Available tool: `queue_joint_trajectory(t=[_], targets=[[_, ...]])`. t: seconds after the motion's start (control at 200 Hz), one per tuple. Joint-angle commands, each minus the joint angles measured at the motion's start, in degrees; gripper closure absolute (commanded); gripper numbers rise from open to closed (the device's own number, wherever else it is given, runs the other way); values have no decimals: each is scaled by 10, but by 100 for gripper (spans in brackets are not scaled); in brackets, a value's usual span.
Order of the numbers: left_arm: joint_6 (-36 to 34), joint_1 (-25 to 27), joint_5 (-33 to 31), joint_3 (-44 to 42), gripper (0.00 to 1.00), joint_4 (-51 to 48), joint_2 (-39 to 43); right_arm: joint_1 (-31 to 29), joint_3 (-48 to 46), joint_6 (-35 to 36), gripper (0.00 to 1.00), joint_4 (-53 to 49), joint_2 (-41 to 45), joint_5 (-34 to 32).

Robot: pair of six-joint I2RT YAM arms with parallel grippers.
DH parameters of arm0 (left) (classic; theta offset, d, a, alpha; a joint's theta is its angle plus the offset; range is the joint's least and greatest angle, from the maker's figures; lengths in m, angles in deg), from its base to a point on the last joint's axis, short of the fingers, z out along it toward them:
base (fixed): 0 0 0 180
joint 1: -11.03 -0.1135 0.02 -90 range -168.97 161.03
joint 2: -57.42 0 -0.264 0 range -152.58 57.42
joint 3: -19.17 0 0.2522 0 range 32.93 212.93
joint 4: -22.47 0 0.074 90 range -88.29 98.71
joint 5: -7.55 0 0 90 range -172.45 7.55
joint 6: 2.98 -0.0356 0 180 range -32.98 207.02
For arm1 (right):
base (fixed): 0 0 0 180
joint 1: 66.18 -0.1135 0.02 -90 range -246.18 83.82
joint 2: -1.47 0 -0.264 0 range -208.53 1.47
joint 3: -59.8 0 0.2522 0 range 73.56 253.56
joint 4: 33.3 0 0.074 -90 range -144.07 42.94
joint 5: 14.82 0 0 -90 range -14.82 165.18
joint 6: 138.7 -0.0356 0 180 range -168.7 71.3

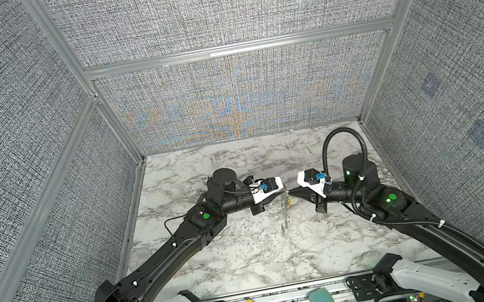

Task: Remove the keys from the keyring

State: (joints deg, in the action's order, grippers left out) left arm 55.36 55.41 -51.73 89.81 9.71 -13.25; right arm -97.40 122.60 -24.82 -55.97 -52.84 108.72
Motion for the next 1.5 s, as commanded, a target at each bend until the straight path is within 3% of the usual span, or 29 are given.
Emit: queue_joint_trajectory(t=[0.0,0.505,0.926,1.056,1.261,1.356,1.496], targets=[[-1,0,-6,-2,70,4,11,-2,5,9,100,1,2,-5],[7,13,32,14,72,-8,-16,-4,7,7,100,10,0,-6],[11,13,40,15,88,-4,-24,-7,7,10,100,17,1,-5],[11,13,42,17,100,-5,-25,-6,4,11,100,23,2,-12],[37,13,47,16,100,16,-24,-7,-20,25,70,31,30,-82],[49,13,48,12,100,30,-23,-7,-46,26,65,32,48,-124],[65,13,52,3,100,51,-20,-8,-86,4,63,43,68,-128]])
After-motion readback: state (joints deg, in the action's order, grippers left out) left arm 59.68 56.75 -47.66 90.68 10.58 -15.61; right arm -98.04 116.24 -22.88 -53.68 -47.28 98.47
